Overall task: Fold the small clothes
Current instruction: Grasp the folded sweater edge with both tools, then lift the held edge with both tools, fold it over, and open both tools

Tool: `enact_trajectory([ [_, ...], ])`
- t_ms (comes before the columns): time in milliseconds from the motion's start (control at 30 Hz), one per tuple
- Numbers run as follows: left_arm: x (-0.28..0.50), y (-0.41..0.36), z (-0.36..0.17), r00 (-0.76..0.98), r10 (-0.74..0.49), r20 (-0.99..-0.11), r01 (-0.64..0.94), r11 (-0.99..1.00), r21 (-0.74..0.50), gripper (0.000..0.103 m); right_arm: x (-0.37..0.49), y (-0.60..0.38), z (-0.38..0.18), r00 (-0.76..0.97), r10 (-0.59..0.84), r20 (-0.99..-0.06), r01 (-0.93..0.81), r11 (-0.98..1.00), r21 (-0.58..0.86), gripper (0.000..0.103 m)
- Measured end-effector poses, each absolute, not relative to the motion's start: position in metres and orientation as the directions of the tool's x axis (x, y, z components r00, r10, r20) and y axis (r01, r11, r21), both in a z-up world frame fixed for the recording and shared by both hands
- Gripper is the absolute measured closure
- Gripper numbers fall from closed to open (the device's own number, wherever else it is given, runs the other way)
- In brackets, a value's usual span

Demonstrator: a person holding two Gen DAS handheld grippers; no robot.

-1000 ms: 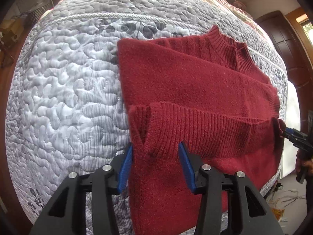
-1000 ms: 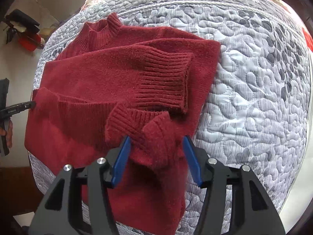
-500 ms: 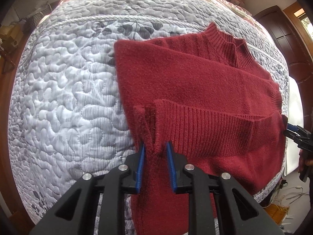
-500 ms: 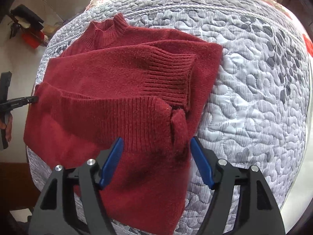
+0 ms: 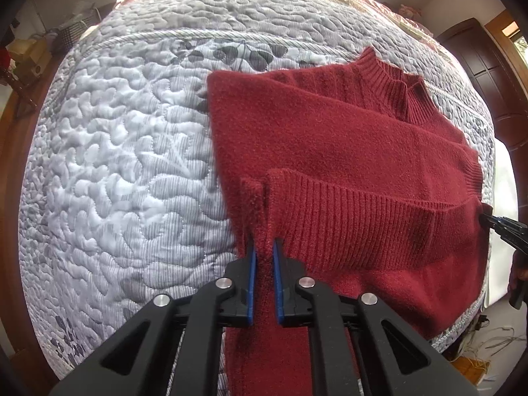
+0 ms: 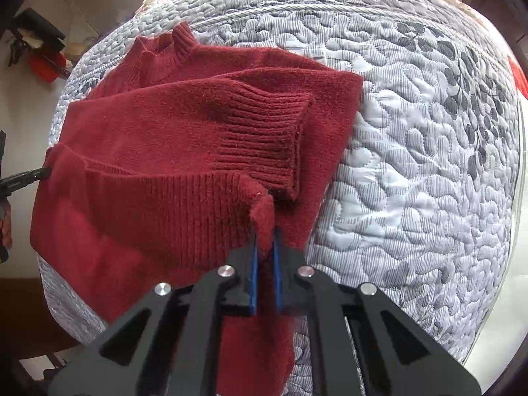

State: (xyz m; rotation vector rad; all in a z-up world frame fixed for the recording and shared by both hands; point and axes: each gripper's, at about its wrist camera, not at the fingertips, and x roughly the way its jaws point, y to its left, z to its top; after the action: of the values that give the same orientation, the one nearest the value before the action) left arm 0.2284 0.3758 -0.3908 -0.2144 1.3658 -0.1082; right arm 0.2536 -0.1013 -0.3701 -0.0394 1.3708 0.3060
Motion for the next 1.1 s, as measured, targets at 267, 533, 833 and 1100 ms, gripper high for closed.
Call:
enact_trajectory([
  [267, 0.212, 0.383, -0.359, 0.327, -0.173, -0.929, -0.083, 0.974, -0.211, 0.096, 0.240, -0.112, -0.338, 0.252, 0.212, -0.944, -0.222, 0.962, 0.157, 0.098],
  [533, 0.203, 0.397, -0.303, 0.452, -0.161, -0.877, -0.082, 0.972, -0.221, 0.096, 0.241, -0.123, -0.277, 0.393, 0.229, -0.891, -0.198, 0.967, 0.161, 0.098],
  [833, 0.232, 0.400, -0.264, 0.530, -0.163, -0.832, -0.049, 0.974, -0.222, 0.096, 0.274, -0.114, -0.243, 0.459, 0.237, -0.856, -0.220, 0.964, 0.149, 0.098],
  [1100, 0.266, 0.398, -0.253, 0.548, -0.172, -0.819, -0.010, 0.977, -0.212, 0.096, 0.301, -0.114, -0.233, 0.480, 0.233, -0.846, -0.224, 0.965, 0.138, 0.098],
])
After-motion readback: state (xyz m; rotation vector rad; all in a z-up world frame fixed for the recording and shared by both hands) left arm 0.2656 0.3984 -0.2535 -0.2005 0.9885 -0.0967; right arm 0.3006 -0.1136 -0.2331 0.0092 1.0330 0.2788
